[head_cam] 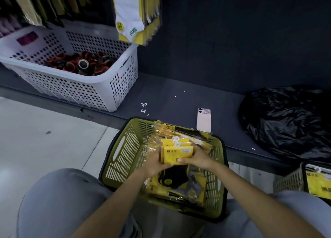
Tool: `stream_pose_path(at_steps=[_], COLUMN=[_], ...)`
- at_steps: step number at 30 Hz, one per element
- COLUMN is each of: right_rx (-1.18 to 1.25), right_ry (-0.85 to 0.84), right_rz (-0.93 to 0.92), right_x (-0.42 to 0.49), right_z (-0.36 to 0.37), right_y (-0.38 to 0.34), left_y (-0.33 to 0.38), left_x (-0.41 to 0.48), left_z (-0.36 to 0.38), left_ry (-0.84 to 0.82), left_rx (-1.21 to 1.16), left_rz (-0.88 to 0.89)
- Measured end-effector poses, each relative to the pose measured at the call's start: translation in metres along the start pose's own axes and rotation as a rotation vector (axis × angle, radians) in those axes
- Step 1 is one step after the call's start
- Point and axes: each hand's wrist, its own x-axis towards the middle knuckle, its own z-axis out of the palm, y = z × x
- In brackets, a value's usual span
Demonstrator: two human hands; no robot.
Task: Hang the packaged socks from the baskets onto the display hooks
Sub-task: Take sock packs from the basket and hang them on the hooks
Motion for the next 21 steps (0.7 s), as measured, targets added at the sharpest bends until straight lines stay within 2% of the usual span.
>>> stream_pose_path(at_steps=[2, 5, 11, 13, 17, 21], right_rx=[-0.002, 0.004, 0.343, 0.389, 0.450, 0.572], right_ry=[0.013, 0.109, 0.422, 0.495, 0.485, 0.428], right_rz=[-0.009, -0.075, -0.308, -0.383, -0.537, -0.586], right_x=[-0.001, -0.001, 0.002, 0.002, 0.008, 0.021], right_z=[0.002, -0.002, -0.026, -0.030, -0.037, -0.041], right_y=[0.000, -0.019, -0.112, -0.150, -0.220, -0.271], left_y=[-0.003, 0.012, 0.110, 0.144, 0.193, 0.224], left_x=[0.000, 0.002, 0.003, 0.000, -0.007, -0.014], left_z=[0.002, -0.010, -0.055, -0.072, -0.113, -0.155], left_ry=[0.010, 0.057, 0.134, 0.153, 0.273, 0.402], left_rx=[0.024, -0.072, -0.316, -0.349, -0.297, -0.273], left_rz=[0.011, 0.064, 0.328, 0.403, 0.508, 0.567])
